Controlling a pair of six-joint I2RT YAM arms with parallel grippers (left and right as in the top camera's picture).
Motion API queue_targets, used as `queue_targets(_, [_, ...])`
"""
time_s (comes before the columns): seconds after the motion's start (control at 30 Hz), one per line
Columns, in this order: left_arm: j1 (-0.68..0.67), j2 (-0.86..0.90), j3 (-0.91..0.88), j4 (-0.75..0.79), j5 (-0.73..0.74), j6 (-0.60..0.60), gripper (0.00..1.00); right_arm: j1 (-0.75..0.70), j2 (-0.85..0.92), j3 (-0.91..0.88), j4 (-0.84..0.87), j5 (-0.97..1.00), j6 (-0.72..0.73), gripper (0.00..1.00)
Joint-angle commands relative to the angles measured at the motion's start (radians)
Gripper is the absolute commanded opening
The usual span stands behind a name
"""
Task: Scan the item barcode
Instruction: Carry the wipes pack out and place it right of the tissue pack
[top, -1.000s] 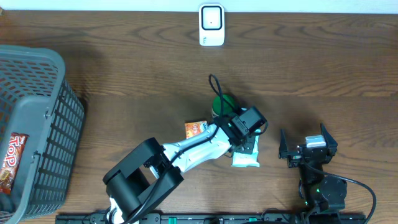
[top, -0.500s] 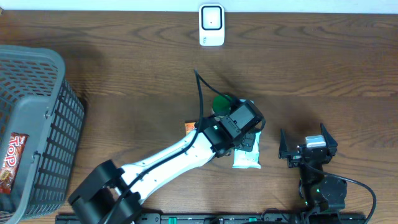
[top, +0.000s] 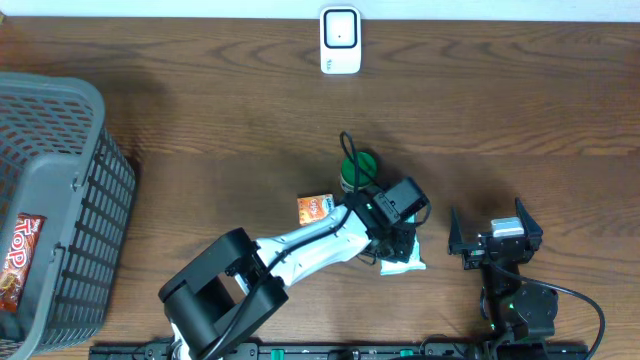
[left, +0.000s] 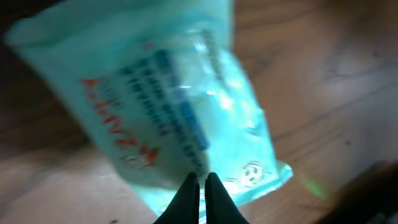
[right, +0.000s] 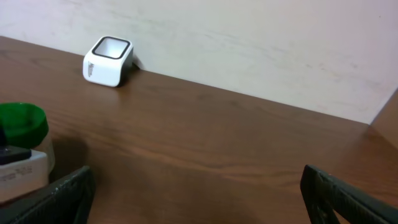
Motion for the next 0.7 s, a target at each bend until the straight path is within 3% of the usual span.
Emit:
queue_targets(0.0, [-0.006,-0.01,-0.003,0.011,0.039,0.011,0.07,0.002,-0.005,-0.001,-0.004,-0.002,0.015,0.99])
queue_targets(0.2, [0.0,-0.105,0.021,-0.001,0.048,0.144,0.07,0.002,-0.005,-0.001,-0.004,-0.002,0.015,0.99])
queue_targets(0.37, [0.045,-0.339,0.071,-0.128,-0.139,0.195,0.08,0.002,-0.005,-0.001,-0.004,-0.002,0.015,0.99])
queue_targets(0.4, [0.061,-0.404,0.08,-0.159,-0.193,0.199,0.15,0.002,-0.005,-0.001,-0.004,-0.002,0.015,0.99])
queue_targets(0.43, [0.074,-0.459,0.087,-0.18,-0.243,0.204,0.36,0.002,-0.005,-0.001,-0.004,-0.002,0.015,0.99])
queue_targets(0.5, [0.101,-0.562,0.091,-0.208,-0.325,0.214,0.64,0.002,-0.005,-0.001,-0.004,-0.002,0.015,0.99])
queue_targets(0.57, [0.148,-0.693,0.091,-0.232,-0.436,0.213,0.77,0.002,-0.005,-0.001,-0.004,-0.002,0.015,0.99])
queue_targets(0.67, [0.251,-0.856,0.097,-0.247,-0.538,0.213,0.83,0.002,-0.005,-0.001,-0.004,-0.002,0.015,0.99])
